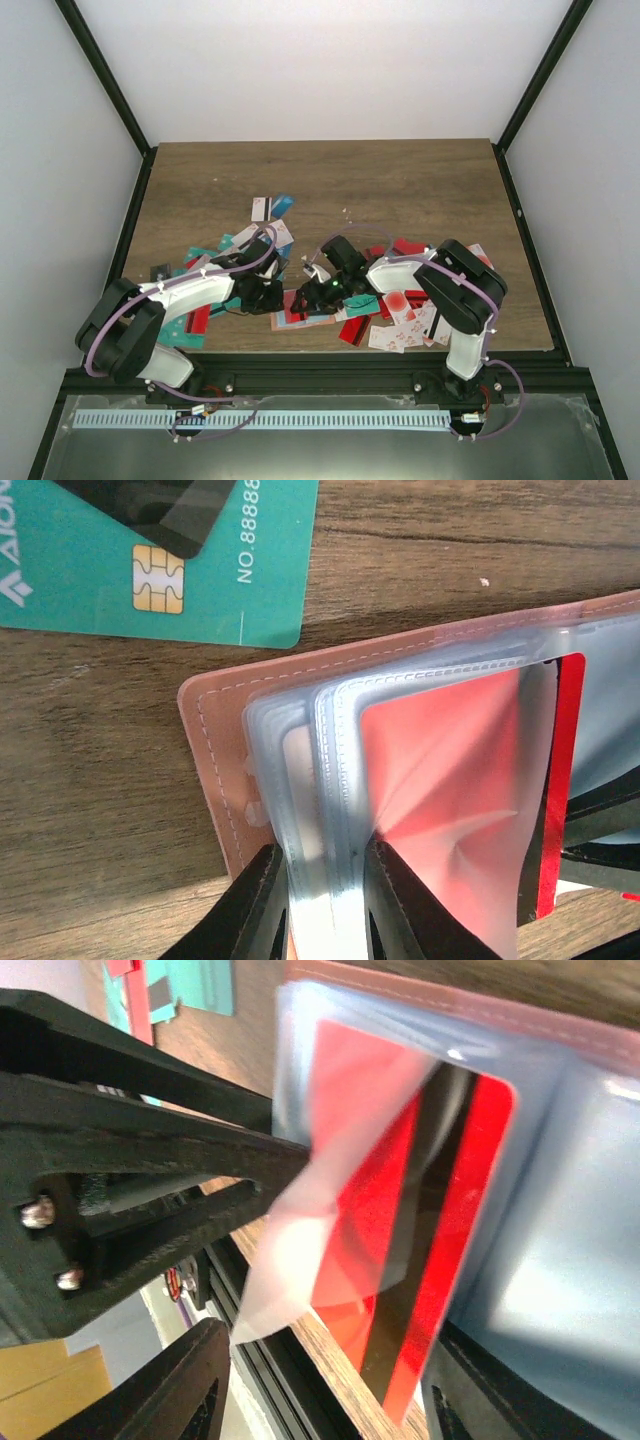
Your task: Put the credit cards into the card holder
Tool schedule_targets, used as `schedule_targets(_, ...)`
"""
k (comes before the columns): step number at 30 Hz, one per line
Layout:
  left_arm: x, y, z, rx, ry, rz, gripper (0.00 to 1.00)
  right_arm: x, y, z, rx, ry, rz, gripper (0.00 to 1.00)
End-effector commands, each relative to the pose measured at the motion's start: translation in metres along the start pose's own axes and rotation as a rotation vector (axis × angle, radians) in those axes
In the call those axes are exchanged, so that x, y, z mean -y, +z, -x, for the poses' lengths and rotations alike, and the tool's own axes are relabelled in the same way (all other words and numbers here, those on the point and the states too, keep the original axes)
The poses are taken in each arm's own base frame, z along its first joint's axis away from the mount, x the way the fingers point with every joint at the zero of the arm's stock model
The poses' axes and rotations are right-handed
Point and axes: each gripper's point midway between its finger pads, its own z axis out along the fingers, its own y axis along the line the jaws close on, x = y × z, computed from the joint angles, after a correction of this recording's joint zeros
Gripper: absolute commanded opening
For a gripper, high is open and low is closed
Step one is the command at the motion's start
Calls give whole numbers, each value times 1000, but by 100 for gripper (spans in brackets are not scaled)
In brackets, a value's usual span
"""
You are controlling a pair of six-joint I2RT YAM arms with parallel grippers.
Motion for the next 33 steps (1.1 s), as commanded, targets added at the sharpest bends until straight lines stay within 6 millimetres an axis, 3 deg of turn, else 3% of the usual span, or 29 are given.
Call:
schedule_targets(1, -32, 15, -19, -49, -5, 123, 21, 0, -1, 1, -3, -8, -49, 49)
schedule_targets(5, -33, 16, -20, -52, -4, 125, 21, 2, -3, 4, 12, -21, -80, 32)
schedule_targets(18, -28, 13, -19, -48, -6, 106, 23, 11, 8, 5, -11, -4, -67, 3)
schedule_targets(26, -22, -6, -13, -3, -17, 103, 38, 9, 12, 7, -19, 4, -40, 1)
schedule_targets(33, -37, -15, -9, 51, -59, 180, 33, 10, 15, 6, -29, 16, -28, 1)
